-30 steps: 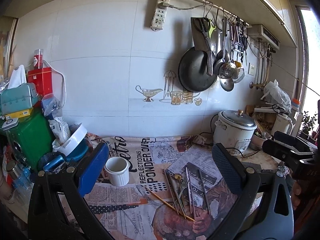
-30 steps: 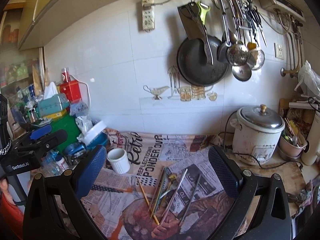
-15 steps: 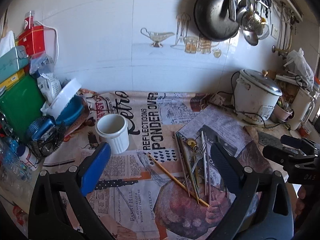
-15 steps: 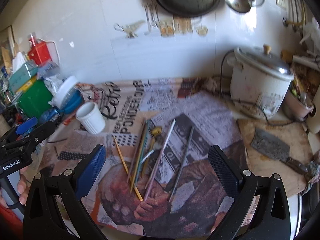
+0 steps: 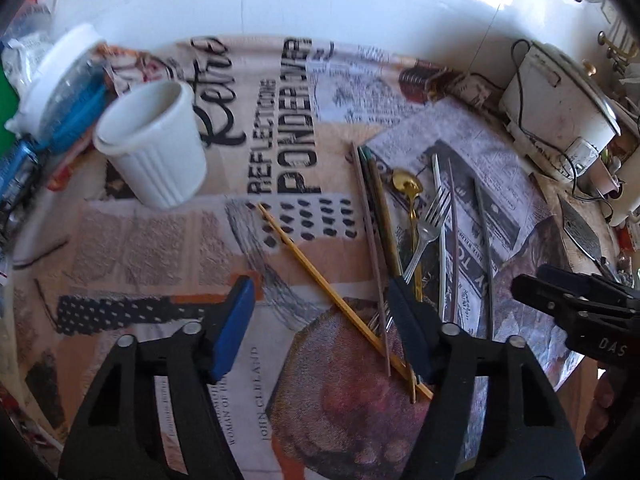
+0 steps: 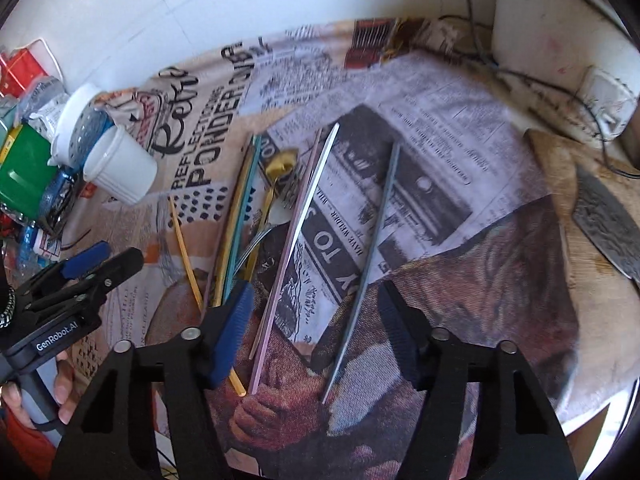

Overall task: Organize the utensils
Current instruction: 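Grasp a brown chopstick with the left tool while the right tool grasps a pink stick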

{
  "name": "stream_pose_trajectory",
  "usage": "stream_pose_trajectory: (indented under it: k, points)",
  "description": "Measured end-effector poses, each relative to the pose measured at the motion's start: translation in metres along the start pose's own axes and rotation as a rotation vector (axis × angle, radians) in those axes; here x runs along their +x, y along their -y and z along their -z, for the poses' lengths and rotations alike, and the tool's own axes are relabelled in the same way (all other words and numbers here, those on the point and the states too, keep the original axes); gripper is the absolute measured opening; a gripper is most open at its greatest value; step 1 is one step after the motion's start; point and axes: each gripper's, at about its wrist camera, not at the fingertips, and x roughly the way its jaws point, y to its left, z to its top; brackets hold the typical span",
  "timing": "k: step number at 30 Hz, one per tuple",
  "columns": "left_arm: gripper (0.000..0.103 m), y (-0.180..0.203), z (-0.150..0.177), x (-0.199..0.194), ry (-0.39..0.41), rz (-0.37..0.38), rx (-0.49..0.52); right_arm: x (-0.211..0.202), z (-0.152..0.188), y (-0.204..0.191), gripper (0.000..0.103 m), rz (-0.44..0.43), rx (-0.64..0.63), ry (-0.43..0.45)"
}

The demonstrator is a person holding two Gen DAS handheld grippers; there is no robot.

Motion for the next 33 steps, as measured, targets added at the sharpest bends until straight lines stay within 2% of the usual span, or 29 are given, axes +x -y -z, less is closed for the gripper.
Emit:
stream_pose_trajectory:
  k: [1,6,11,13,16,21,26,33]
  points:
    - [0.057,0.002,-0.001,0.005,-0.009,0.008,-0.003,0.004,-0.002,0.0,0.05,-0.011,0.0,-0.013]
    - [0.045,0.008,-0.009,0.021,-0.03,0.033,-0.02,0.026,-0.017,0.003,0.038,-0.086,0.008,-0.059]
    - [0.032,0.016,-0.018,0.035,-0.05,0.081,-0.033,0.044,-0.029,0.002,0.034,-0.114,-0.003,-0.103]
    - [0.023,0.019,-0.021,0.041,-0.074,0.12,-0.04,0.052,-0.032,0.002,0.022,-0.128,-0.004,-0.132]
    - [0.016,0.024,-0.025,0.049,-0.104,0.179,-0.039,0.058,-0.037,0.002,0.013,-0.132,-0.013,-0.151]
    - [0.012,0.038,-0.03,0.059,-0.129,0.194,-0.02,0.061,-0.042,0.005,0.009,-0.154,-0.027,-0.153]
    - [0.012,0.043,-0.035,0.073,-0.156,0.16,-0.03,0.066,-0.045,0.011,0.008,-0.196,-0.001,-0.164]
    - [0.012,0.041,-0.043,0.087,-0.181,0.141,-0.047,0.066,-0.046,0.01,0.008,-0.209,-0.001,-0.166]
